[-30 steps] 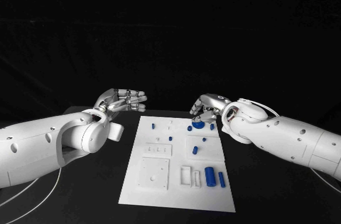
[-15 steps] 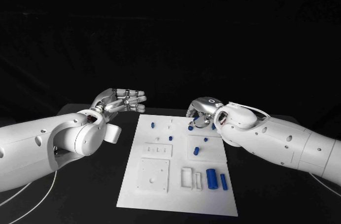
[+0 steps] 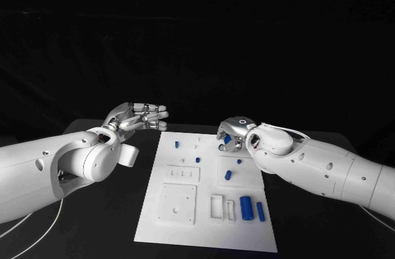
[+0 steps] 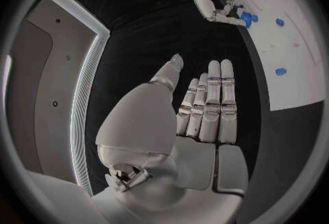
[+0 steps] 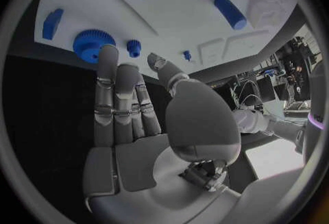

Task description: Assemble the parts on the task board

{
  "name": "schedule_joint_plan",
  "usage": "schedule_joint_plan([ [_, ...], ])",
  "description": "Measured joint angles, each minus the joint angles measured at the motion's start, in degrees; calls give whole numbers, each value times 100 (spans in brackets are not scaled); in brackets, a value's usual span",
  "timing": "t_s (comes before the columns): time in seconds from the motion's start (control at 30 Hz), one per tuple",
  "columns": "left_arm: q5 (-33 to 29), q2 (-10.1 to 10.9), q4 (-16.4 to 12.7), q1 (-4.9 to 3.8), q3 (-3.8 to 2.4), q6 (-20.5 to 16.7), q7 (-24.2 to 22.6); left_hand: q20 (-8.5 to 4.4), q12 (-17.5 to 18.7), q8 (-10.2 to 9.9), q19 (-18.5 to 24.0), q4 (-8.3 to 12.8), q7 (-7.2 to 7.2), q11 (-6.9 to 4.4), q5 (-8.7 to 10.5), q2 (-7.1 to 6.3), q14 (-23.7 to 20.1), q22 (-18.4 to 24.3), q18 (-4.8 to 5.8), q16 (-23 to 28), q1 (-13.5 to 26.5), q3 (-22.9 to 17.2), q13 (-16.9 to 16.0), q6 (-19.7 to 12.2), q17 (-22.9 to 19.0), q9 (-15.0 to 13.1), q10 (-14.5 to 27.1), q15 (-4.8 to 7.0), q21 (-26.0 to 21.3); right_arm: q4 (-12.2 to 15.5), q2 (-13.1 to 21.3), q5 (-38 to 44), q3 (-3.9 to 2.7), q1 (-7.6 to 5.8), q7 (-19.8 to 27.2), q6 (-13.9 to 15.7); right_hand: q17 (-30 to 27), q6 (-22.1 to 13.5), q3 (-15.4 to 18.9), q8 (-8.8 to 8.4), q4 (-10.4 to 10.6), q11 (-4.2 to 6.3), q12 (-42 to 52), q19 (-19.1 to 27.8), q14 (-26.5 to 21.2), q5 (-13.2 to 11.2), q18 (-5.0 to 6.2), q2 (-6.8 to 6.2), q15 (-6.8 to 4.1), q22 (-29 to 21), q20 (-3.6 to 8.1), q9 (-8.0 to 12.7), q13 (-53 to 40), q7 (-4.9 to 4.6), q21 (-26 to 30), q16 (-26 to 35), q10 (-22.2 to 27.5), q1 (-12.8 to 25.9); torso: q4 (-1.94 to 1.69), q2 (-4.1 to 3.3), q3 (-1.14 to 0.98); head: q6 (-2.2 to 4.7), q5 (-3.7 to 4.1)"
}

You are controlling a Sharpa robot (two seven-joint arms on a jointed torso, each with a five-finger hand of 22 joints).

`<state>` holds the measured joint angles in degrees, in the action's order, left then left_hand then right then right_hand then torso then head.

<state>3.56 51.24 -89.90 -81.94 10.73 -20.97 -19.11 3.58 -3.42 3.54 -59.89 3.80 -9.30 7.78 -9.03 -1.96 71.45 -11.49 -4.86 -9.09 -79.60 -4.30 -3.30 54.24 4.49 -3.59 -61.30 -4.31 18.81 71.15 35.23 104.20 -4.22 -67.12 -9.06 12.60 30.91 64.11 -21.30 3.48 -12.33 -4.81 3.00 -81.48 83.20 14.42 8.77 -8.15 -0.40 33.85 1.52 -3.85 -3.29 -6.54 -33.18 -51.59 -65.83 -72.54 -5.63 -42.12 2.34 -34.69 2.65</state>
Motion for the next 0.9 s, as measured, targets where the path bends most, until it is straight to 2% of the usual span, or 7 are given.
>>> schedule_joint_plan([
  [0.4, 16, 29, -25, -38, -2, 11, 22, 0, 0, 0, 0, -15, 1, 0, 0, 0, 0, 27, 0, 0, 0, 15, 1, -42, 0, 0, 0, 0, 0, -18, -25, 136, 9, 59, -65, -81, -5, 0, -105, 0, -5, 0, 0, -43, -34, -23, -3, 0, -6, 279, 2, 0, 0, 0, 151, -33, 0, 0, -12, -74, 0, 7, -6],
  [0.63, 25, 34, -22, -52, -2, 15, 28, 0, 0, 0, 0, -31, 1, 0, 0, 0, 0, 36, 0, 0, 0, 31, 1, -42, 0, 1, 0, 0, 0, -54, -39, 168, 11, 79, -74, -108, -5, 20, -367, 0, -32, 0, 0, -43, -35, -200, -9, 0, -6, 435, 3, 1, 1, 20, 158, -44, 0, 0, -14, -111, 11, 32, -2],
  [0.9, 35, 17, 0, -55, -2, 20, 38, 0, 0, 0, 0, -31, 0, 0, 0, 0, 0, 36, 0, 1, 0, 31, 1, -42, 0, 1, 0, 0, 0, -70, -46, 195, 11, 81, -91, -113, -5, 127, -873, 0, 0, 42, 0, -63, -47, -468, -33, -22, -19, 645, 22, -10, 1, 28, 158, -88, -146, 23, -15, -165, 25, 50, 16],
])
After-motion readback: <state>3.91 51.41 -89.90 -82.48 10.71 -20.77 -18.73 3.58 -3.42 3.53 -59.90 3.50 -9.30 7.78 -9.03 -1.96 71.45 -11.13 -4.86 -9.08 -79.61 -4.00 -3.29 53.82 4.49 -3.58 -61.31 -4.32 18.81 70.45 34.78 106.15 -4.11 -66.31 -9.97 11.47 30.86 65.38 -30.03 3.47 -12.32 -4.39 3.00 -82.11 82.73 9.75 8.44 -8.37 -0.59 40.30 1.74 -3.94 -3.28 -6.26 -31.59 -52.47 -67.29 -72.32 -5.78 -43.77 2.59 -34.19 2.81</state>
